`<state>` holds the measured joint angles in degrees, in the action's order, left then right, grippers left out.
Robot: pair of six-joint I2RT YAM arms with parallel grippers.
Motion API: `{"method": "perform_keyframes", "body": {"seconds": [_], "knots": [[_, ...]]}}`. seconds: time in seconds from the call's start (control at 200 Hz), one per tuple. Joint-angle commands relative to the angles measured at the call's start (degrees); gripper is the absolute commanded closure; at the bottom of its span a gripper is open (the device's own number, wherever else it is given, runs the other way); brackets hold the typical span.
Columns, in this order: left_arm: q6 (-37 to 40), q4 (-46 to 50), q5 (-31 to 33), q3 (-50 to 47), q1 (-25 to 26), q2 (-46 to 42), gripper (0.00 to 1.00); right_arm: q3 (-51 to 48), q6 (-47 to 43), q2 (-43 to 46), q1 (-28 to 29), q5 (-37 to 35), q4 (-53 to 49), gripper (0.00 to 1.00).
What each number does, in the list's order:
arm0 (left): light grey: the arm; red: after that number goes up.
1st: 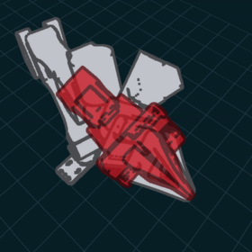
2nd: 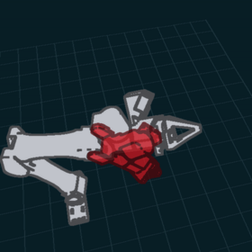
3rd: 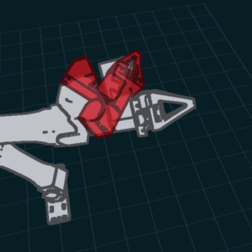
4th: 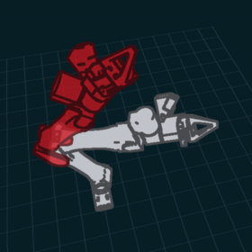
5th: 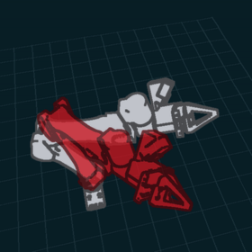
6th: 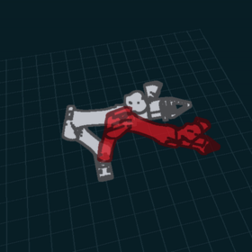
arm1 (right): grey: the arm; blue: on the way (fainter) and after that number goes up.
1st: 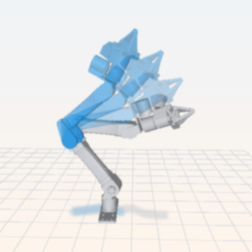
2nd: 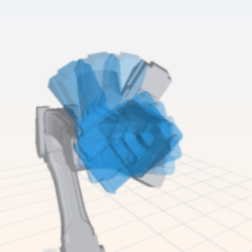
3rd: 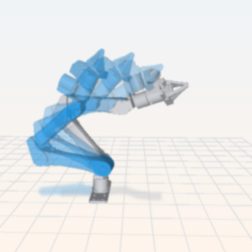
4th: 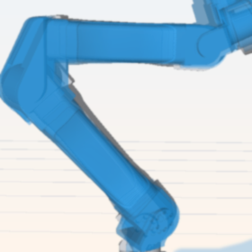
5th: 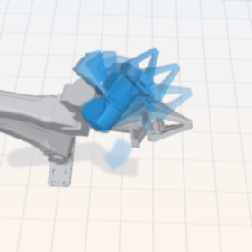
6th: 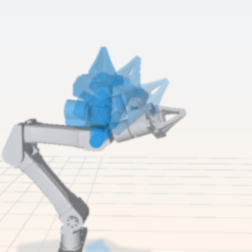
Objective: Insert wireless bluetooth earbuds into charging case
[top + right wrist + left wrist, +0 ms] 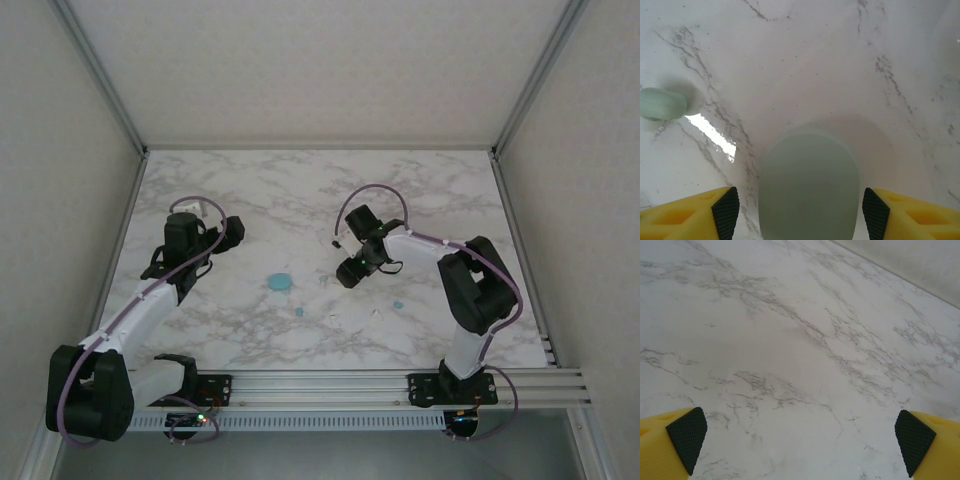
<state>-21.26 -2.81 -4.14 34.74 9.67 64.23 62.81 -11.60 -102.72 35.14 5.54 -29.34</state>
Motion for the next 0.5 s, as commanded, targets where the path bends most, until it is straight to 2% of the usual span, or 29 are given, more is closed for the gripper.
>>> {"method": "perform_keyframes", "body": {"seconds": [0.0,0.165,0.22,0.295,0.355,0.496], "knots": [[-0.01,1.05,1.06,0.33,0.41,-0.2,0.0,1.83,0.14,-1.34,0.57,-1.86,-0.73,0.35],[-0.19,1.39,0.37,0.63,0.43,-0.01,0.0,2.05,0.46,-1.58,0.55,-2.8,-0.62,0.44],[-0.68,1.49,0.06,0.69,0.39,0.02,0.0,2.06,-0.13,-1.52,0.55,-1.79,-0.8,0.53],[-1.95,1.06,-1.39,1.0,0.39,0.02,0.01,1.99,-0.59,-0.69,0.59,-0.88,-0.55,0.57],[-3.14,1.67,-3.25,2.15,0.35,0.28,0.04,1.74,-1.29,1.4,0.63,0.63,0.29,0.61],[-6.7,3.54,-8.84,5.79,0.89,1.02,0.07,-1.15,-4.82,9.11,0.63,6.13,5.79,0.64]]}}
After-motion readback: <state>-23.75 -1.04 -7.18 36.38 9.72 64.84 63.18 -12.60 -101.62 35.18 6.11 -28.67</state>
